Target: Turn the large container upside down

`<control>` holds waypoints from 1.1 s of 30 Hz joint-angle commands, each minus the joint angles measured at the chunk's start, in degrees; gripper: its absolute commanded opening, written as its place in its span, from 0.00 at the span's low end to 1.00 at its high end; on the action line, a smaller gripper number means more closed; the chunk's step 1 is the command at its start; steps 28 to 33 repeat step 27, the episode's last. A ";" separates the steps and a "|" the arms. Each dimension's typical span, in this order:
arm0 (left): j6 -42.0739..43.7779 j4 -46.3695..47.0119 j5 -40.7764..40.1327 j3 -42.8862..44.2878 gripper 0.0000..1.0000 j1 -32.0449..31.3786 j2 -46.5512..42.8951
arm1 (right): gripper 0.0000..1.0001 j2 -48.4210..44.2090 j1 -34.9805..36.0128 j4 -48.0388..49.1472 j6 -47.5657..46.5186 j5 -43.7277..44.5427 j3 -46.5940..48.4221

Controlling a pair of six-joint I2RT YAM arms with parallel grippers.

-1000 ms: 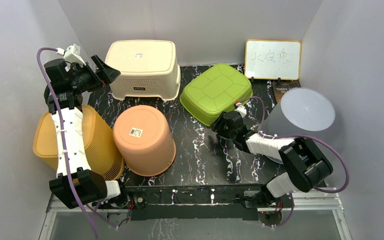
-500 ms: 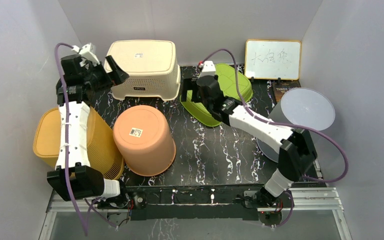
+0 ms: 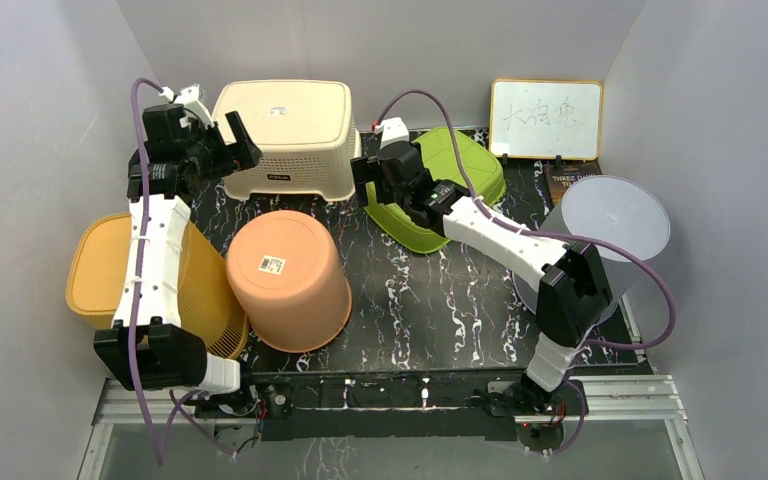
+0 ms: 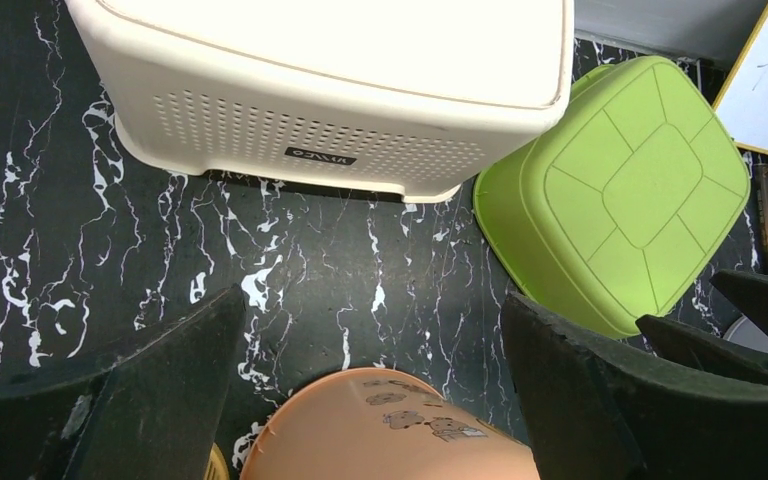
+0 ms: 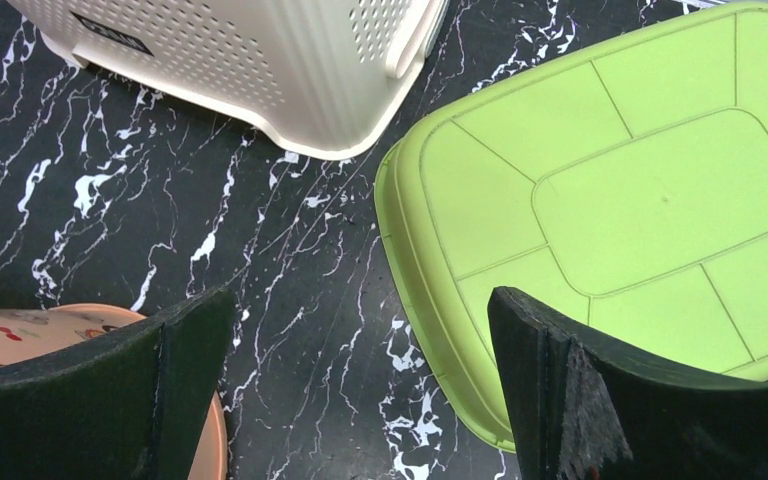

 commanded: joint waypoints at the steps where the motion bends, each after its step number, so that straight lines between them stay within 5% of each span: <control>1: 1.98 -1.30 -1.11 0.71 0.98 -0.54 -1.43 | 0.98 -4.20 -0.10 3.45 -1.49 -0.64 -1.06; 33: 2.38 -0.82 -0.85 0.02 0.98 -0.57 -1.43 | 0.98 -8.05 -0.05 5.79 -2.63 2.50 -4.77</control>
